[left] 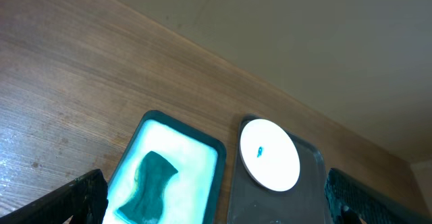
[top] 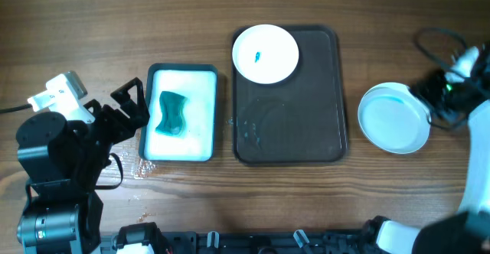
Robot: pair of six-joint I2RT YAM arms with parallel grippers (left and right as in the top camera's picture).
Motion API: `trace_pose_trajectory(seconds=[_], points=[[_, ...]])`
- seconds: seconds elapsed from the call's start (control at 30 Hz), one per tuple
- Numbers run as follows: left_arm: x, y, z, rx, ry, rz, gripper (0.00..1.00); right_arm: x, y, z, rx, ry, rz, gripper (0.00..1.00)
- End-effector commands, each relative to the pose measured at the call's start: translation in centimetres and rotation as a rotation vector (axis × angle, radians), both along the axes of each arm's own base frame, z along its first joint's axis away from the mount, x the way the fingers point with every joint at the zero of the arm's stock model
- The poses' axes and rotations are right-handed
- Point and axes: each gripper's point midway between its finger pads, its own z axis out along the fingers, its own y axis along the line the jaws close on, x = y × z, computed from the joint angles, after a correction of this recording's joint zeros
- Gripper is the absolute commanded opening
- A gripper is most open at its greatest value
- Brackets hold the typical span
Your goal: Clean dirty plates on tray and stack at the side
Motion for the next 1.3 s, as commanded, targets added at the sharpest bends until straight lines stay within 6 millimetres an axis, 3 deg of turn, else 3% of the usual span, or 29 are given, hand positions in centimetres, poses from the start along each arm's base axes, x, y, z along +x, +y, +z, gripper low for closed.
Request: trace_pose_trajectory(seconds=[0.0,0.07,0.17,0.23,0.33,0.37,0.43,0.47,0.5,0.53,0.57,0.67,0.7,0.77,0.8,0.87,0.93,0.97,1.0,1.03,1.1,1.13,1.2,1.27], points=[[-0.1,-0.1,0.6,-0.007,-0.017,-0.006,1.00,1.5,10.3,6.3,-0.028,-0.283,0.449,0.46],[-0.1,-0.1,0.6,-0.007,-0.017,-0.006,1.00,3.2,13.8,4.9,-0.136,-0.299,0.532,0.46],[-0.1,-0.1,0.6,-0.007,-0.017,-0.006,1.00,7.6,18.3,0.0,-0.260,-0.305,0.605,0.46],[-0.1,-0.1,0.6,-0.007,-0.017,-0.006,1.00,11.2,20.4,-3.9,-0.283,-0.324,0.623,0.54],[-0.1,-0.1,0.6,-0.007,-0.017,-0.006,1.00,14.7,21.5,-9.9,-0.281,-0.325,0.628,0.56],[-0.1,-0.1,0.6,-0.007,-0.017,-0.006,1.00,15.4,21.7,-13.0,-0.278,-0.301,0.631,0.56],[-0.1,-0.1,0.6,-0.007,-0.017,-0.006,1.00,15.4,21.8,-17.3,-0.251,-0.238,0.625,0.58],[-0.1,-0.1,0.6,-0.007,-0.017,-0.006,1.00,15.2,21.7,-18.5,-0.246,-0.211,0.624,0.58],[-0.1,-0.1,0.6,-0.007,-0.017,-0.006,1.00,14.6,21.6,-20.1,-0.241,-0.168,0.629,0.44],[-0.1,-0.1,0.6,-0.007,-0.017,-0.006,1.00,14.0,21.5,-20.7,-0.239,-0.140,0.632,0.15],[-0.1,-0.1,0.6,-0.007,-0.017,-0.006,1.00,13.7,21.4,-20.7,-0.232,-0.123,0.626,0.04],[-0.1,-0.1,0.6,-0.007,-0.017,-0.006,1.00,12.8,21.0,-17.1,-0.164,-0.090,0.527,0.04],[-0.1,-0.1,0.6,-0.007,-0.017,-0.006,1.00,12.0,20.9,-13.7,-0.147,-0.112,0.530,0.04],[-0.1,-0.1,0.6,-0.007,-0.017,-0.006,1.00,10.3,20.4,-9.0,-0.149,-0.140,0.530,0.04],[-0.1,-0.1,0.6,-0.007,-0.017,-0.006,1.00,8.8,20.1,-6.0,-0.151,-0.158,0.530,0.04],[-0.1,-0.1,0.6,-0.007,-0.017,-0.006,1.00,5.3,19.2,-2.2,-0.149,-0.139,0.504,0.04],[-0.1,-0.1,0.6,-0.007,-0.017,-0.006,1.00,2.6,17.8,-2.7,-0.131,-0.017,0.401,0.04],[0.1,-0.1,0.9,-0.006,-0.029,-0.006,1.00,0.6,17.0,-4.0,-0.119,0.096,0.336,0.04],[0.2,-0.1,1.1,-0.004,-0.040,-0.006,1.00,-1.2,16.6,-5.9,-0.100,0.198,0.290,0.04],[0.2,-0.1,1.1,-0.004,-0.039,-0.007,1.00,-3.5,16.1,-9.1,-0.068,0.307,0.212,0.04],[0.2,-0.3,1.1,-0.011,-0.039,-0.019,1.00,-4.7,15.9,-12.8,-0.041,0.331,0.151,0.04],[-0.3,-2.1,0.7,-0.063,-0.015,-0.109,1.00,-4.5,16.0,-14.3,-0.030,0.297,0.153,0.04],[-1.3,-3.8,-0.9,-0.125,0.062,-0.193,1.00,-3.8,16.2,-15.6,-0.059,0.211,0.239,0.04],[-2.3,-3.6,-5.3,-0.159,0.277,-0.161,1.00,-3.8,16.4,-15.9,-0.098,0.174,0.338,0.05]])
